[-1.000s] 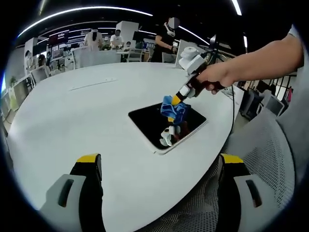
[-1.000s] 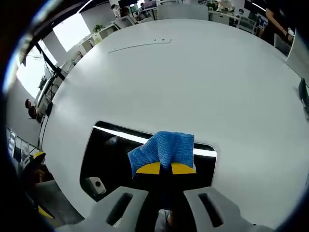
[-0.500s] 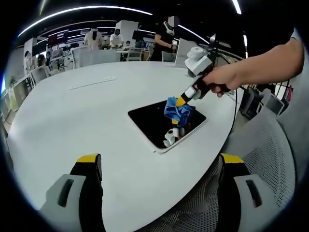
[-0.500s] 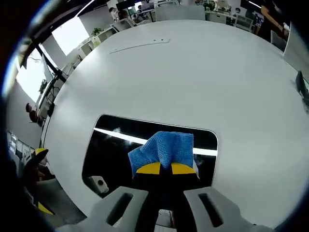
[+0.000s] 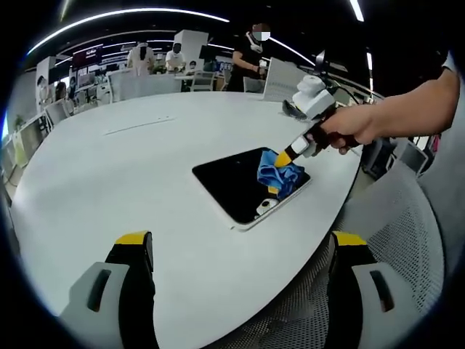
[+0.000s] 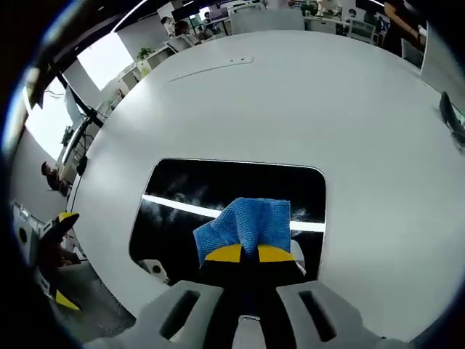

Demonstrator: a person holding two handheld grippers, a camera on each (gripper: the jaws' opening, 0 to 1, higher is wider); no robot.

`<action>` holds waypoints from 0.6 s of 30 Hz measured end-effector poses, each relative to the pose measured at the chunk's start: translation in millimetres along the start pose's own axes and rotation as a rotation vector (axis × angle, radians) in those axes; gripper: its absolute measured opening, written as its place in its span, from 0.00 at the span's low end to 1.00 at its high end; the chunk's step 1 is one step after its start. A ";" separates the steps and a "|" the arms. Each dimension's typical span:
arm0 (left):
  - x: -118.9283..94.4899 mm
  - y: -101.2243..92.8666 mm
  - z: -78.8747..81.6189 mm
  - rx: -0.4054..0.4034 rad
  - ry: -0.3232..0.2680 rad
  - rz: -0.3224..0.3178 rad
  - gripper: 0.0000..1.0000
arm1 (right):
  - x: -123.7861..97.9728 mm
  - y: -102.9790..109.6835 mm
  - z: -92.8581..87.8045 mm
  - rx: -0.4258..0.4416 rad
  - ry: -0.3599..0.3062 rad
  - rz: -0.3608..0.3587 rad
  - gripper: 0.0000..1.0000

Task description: Wipe the mirror surface with the cleaning cloth until all visible marks leave the cleaned area.

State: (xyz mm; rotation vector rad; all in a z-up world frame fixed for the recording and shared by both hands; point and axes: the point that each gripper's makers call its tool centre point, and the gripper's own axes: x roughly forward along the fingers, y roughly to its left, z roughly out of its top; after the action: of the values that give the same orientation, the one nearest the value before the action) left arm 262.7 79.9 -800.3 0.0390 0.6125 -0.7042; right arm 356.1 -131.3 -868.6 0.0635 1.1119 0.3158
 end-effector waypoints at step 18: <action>-1.0 4.2 -1.4 0.014 0.001 0.023 0.99 | -14.1 7.1 -30.5 0.028 -0.003 0.020 0.00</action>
State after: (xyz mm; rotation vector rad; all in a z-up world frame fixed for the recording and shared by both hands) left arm 264.0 84.0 -801.6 0.0594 0.6071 -0.6865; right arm 321.8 -131.7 -868.4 0.1002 1.1138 0.3176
